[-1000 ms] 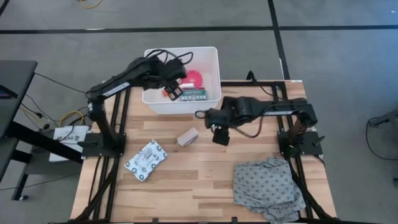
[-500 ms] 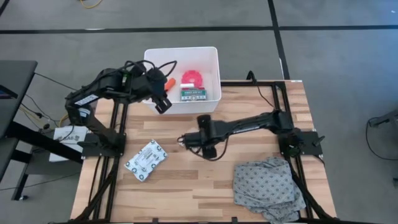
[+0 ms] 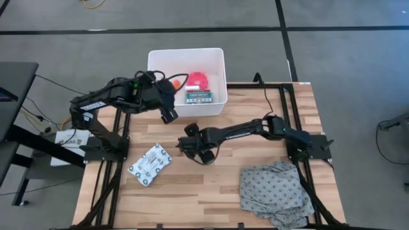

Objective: Pick & place medical supplies in basket/bin
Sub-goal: Put the white bandage into the white bin

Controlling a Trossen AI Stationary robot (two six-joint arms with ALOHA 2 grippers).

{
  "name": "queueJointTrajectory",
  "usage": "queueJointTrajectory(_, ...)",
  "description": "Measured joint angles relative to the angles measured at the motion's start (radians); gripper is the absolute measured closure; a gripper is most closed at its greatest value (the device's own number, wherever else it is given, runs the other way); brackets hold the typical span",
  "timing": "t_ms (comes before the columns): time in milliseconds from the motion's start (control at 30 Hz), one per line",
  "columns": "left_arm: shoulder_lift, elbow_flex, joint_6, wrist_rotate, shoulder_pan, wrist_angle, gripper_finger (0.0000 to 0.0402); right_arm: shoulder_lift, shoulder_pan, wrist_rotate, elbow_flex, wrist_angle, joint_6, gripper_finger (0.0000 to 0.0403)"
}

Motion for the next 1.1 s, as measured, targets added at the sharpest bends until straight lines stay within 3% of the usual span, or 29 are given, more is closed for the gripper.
queueJointTrajectory(333, 0.001, -0.075, 0.020, 0.000, 0.000, -0.001, 0.0210, 0.022, -0.080, 0.004, 0.000, 0.080, 0.014, 0.0143)
queueJointTrajectory(567, 0.001, -0.087, 0.010, 0.003, 0.000, -0.001, 0.0210, 0.026, -0.141, 0.005, 0.001, 0.184, 0.250, 0.0143)
queueJointTrajectory(900, 0.001, -0.087, -0.010, 0.028, 0.000, -0.001, 0.0210, 0.027, -0.206, -0.002, 0.000, 0.240, 0.348, 0.0143)
queueJointTrajectory(1100, 0.001, -0.087, -0.022, 0.029, 0.000, 0.000, 0.0210, 0.027, -0.223, -0.117, 0.000, 0.250, 0.359, 0.0143)
